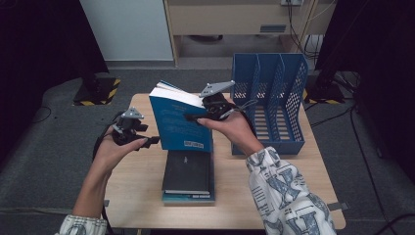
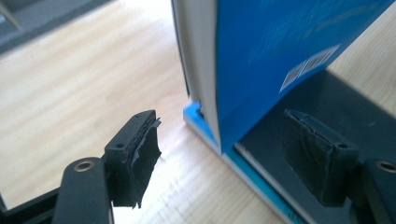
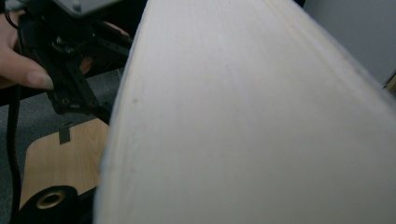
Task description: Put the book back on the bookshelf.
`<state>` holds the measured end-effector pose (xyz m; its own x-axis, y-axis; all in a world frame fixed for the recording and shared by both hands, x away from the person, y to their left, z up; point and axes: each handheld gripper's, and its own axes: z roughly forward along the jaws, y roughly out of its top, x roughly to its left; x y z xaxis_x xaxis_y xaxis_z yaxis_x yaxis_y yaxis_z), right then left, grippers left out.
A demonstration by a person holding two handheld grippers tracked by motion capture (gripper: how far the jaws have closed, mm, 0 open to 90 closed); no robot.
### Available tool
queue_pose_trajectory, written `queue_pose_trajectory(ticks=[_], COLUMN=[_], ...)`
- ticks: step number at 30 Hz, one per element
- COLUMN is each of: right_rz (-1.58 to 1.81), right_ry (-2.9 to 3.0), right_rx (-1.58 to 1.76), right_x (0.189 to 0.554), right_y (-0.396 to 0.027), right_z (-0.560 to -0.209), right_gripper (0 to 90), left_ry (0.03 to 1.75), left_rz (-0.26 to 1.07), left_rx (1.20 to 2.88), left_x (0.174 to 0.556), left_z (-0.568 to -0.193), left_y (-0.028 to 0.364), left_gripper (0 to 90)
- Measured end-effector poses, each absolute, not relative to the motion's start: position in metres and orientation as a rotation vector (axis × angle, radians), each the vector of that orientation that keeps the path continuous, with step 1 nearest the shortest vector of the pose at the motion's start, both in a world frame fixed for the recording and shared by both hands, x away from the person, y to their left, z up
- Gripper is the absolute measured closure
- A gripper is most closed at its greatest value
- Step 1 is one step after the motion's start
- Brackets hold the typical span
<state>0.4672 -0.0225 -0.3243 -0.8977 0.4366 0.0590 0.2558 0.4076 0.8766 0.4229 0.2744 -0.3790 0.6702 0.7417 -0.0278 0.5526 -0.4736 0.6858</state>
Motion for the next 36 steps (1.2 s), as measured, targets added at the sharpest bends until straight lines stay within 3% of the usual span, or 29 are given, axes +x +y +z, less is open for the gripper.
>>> queue_pose_trajectory(ticks=[18, 36], right_rz=[1.509, 1.559], right_ry=[2.461, 2.423], right_rx=[0.628, 0.68], right_x=[0.469, 0.472], right_y=[-0.022, -0.025], right_z=[-0.326, -0.329], right_gripper=[58.3, 59.9], left_ry=[1.338, 1.432], left_rz=[0.334, 0.343], left_rx=[2.055, 2.046], left_x=[0.401, 0.397], left_z=[-0.485, -0.51], left_y=[0.317, 0.332], left_gripper=[16.4, 7.4])
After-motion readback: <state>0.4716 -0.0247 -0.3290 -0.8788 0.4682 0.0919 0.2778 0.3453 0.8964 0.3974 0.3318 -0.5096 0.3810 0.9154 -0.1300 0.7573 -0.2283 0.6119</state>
